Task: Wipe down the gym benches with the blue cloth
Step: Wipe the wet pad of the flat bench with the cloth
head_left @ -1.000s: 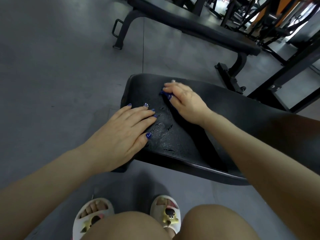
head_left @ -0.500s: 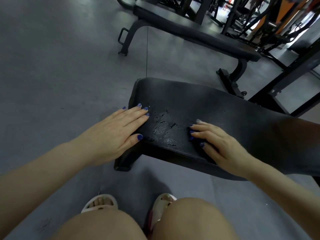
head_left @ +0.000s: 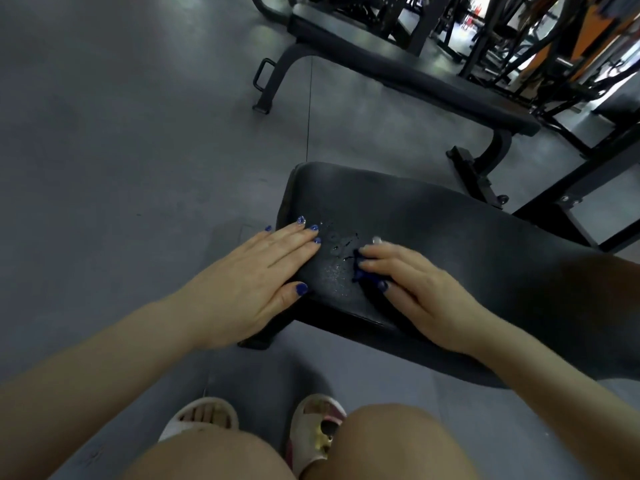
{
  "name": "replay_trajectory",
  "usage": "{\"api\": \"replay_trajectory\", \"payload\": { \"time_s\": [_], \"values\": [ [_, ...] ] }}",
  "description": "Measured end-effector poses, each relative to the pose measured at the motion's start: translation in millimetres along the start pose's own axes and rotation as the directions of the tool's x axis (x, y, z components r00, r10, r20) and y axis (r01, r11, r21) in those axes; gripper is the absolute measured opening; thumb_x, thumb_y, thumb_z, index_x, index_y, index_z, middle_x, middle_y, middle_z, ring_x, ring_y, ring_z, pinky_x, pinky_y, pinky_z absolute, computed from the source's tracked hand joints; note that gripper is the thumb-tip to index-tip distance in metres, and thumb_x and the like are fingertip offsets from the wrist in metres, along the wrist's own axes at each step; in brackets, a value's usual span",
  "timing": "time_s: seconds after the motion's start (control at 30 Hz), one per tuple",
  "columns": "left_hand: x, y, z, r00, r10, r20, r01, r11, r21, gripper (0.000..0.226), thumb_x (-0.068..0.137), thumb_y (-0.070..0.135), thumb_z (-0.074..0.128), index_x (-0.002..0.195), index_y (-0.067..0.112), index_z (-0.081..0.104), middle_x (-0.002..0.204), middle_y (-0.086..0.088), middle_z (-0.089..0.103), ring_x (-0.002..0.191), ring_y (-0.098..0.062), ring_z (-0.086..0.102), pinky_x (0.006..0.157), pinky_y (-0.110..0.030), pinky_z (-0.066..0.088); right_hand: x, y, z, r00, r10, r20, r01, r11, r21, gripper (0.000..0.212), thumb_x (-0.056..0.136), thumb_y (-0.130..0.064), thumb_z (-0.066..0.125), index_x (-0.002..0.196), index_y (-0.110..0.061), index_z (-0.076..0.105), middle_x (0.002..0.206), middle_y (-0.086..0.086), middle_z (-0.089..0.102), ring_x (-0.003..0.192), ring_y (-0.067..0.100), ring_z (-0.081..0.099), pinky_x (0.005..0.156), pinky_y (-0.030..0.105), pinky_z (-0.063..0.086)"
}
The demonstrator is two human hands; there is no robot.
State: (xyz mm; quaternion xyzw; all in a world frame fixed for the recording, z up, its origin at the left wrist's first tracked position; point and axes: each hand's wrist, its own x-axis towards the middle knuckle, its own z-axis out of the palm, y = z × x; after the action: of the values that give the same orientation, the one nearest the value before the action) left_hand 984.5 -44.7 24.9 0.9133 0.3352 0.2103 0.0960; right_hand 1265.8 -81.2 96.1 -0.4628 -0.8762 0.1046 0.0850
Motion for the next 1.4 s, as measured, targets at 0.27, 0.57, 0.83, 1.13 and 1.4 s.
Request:
{"api": "replay_trajectory", "payload": {
  "time_s": [0.27, 0.57, 0.83, 1.13, 1.4],
  "values": [
    [15, -18, -17, 0.999, -0.038, 0.019, 0.039, 0.998, -0.055, 0.063, 0.098, 0.053, 0.015, 0.154, 0.023, 0.019, 0.161, 0.011, 0.011, 0.147, -0.001, 0.002, 0.121, -0.038, 0.008, 110, 49, 16, 0.948, 0.239, -0.209, -0.240, 0.971, 0.024, 0.032, 0.098, -0.017, 0.051, 0.129, -0.014, 0.060, 0.145, 0.001, 0.047, 0.138, 0.016, 0.038, 0.113, 0.024, 0.028],
    [76, -74, -27, 0.994, -0.094, 0.058, 0.095, 0.995, -0.029, 0.058, 0.095, 0.041, 0.024, 0.146, 0.019, 0.040, 0.155, 0.005, 0.034, 0.145, -0.009, 0.022, 0.120, -0.040, 0.014, 56, 30, 4, 0.988, 0.081, -0.133, -0.083, 0.996, -0.015, 0.038, 0.098, -0.029, 0.045, 0.128, -0.012, 0.060, 0.135, 0.002, 0.044, 0.128, 0.006, 0.041, 0.106, 0.007, 0.025],
    [66, -78, -19, 0.995, -0.074, 0.068, 0.076, 0.996, -0.035, 0.058, 0.098, 0.042, 0.019, 0.151, 0.022, 0.029, 0.159, 0.010, 0.021, 0.145, -0.002, 0.014, 0.121, -0.036, 0.007, 98, 24, 17, 0.961, 0.164, -0.225, -0.173, 0.985, -0.023, 0.039, 0.095, -0.029, 0.045, 0.125, -0.013, 0.063, 0.131, 0.003, 0.053, 0.125, 0.017, 0.049, 0.108, 0.029, 0.038],
    [67, -82, -18, 0.995, -0.059, 0.085, 0.062, 0.997, -0.041, 0.058, 0.098, 0.044, 0.016, 0.152, 0.024, 0.025, 0.160, 0.010, 0.017, 0.146, -0.001, 0.010, 0.121, -0.034, 0.001, 17, 9, -6, 0.996, 0.085, -0.037, -0.085, 0.996, -0.021, 0.038, 0.096, -0.037, 0.040, 0.131, -0.030, 0.055, 0.146, -0.016, 0.038, 0.142, -0.001, 0.027, 0.116, 0.023, 0.027],
    [55, -68, -19, 0.996, -0.059, 0.061, 0.062, 0.997, -0.040, 0.054, 0.103, 0.040, 0.020, 0.152, 0.019, 0.025, 0.160, 0.007, 0.017, 0.146, -0.002, 0.008, 0.122, -0.035, 0.004, 39, -20, 5, 0.992, -0.107, 0.068, 0.108, 0.994, -0.005, 0.037, 0.102, -0.027, 0.040, 0.133, -0.018, 0.056, 0.149, -0.007, 0.040, 0.143, 0.007, 0.029, 0.116, 0.023, 0.026]
  ]
}}
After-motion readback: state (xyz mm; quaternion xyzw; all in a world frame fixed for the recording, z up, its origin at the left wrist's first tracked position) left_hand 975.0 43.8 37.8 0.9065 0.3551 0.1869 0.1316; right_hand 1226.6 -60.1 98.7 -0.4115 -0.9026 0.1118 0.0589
